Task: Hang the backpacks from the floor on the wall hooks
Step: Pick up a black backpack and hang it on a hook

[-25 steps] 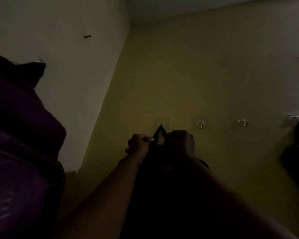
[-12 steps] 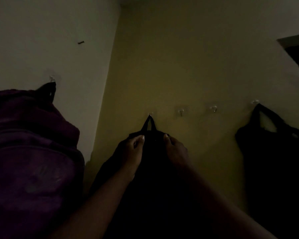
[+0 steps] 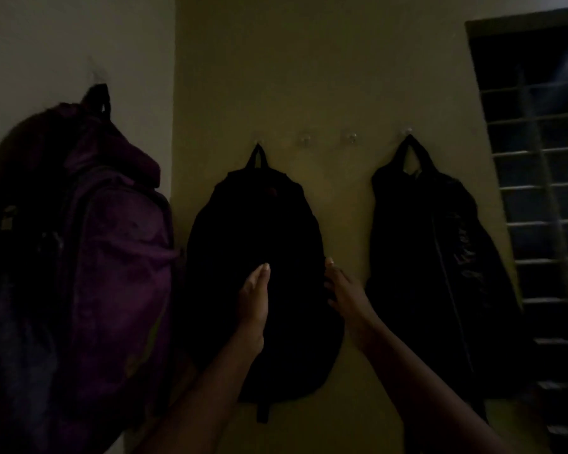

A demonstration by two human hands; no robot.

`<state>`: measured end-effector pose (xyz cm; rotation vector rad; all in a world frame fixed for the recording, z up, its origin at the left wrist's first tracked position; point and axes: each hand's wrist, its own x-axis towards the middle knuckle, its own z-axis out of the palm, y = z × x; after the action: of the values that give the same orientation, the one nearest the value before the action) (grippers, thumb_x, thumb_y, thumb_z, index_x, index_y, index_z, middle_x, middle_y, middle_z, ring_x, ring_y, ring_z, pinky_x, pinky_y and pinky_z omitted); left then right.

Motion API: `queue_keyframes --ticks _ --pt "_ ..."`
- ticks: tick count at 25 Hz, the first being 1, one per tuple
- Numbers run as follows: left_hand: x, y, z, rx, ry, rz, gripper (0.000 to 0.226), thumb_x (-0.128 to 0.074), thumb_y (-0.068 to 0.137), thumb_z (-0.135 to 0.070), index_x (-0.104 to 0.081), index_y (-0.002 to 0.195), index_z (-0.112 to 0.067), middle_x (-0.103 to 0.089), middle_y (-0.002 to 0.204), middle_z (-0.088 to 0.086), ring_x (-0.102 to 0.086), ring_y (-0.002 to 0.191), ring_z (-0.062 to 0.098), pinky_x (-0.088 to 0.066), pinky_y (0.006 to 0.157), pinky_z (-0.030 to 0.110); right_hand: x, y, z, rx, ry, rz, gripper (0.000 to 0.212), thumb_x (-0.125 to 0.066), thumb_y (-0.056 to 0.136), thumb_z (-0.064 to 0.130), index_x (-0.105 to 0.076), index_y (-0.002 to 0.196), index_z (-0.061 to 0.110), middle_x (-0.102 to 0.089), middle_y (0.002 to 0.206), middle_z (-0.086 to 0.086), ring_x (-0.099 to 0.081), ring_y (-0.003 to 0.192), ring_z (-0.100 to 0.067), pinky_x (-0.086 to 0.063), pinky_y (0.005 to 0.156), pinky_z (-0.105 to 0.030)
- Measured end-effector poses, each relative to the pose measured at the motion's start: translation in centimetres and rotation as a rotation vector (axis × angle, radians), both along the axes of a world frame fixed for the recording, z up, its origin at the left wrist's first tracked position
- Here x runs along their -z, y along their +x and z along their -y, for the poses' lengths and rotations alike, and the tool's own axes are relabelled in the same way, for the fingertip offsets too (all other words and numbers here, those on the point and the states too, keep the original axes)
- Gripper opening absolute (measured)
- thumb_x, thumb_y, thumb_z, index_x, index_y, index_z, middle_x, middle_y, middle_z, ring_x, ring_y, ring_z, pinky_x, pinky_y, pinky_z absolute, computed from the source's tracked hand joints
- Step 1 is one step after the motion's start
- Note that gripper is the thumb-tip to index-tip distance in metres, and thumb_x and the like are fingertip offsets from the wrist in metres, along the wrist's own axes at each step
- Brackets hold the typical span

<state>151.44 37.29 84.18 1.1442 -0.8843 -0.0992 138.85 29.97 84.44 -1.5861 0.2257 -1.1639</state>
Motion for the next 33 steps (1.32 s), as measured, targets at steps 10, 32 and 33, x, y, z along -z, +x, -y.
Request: queue_keyframes --ticks 10,32,33 --pt "14.9 -19.0 -9.9 0.356 0.251 -0.153 0.055 -0.038 0.095 -0.045 -0.037 0.143 -0.019 -0.037 0.151 0.0 -0.036 0.136 0.016 -0.027 0.109 0.034 15.0 -20.7 -13.8 0.316 0.381 -0.117 0.059 -0.039 0.092 0.051 -0.036 0.139 0.016 -0.037 0.148 -0.009 -0.039 0.133 -0.026 -0.03 0.11 -0.045" --pt "31.8 -88.8 -24.1 1.256 0.685 -0.203 0.051 -0.039 0.096 -0.04 -0.041 0.14 -0.015 -0.04 0.149 0.003 -0.034 0.138 0.02 -0.022 0.113 0.036 32.0 -88.1 -38.4 1.226 0.79 0.041 0.061 -0.043 0.089 0.054 -0.038 0.139 0.019 -0.041 0.145 -0.004 -0.042 0.128 -0.019 -0.033 0.105 -0.039" --pt "32.2 -91.5 -24.3 1.294 0.701 -0.187 0.051 -0.039 0.096 -0.04 -0.041 0.14 -0.015 -0.04 0.15 0.003 -0.034 0.138 0.02 -0.022 0.113 0.036 32.7 -90.7 -39.2 1.26 0.809 0.056 0.061 -0.043 0.089 0.054 -0.037 0.139 0.02 -0.04 0.146 -0.003 -0.041 0.129 -0.019 -0.033 0.105 -0.039"
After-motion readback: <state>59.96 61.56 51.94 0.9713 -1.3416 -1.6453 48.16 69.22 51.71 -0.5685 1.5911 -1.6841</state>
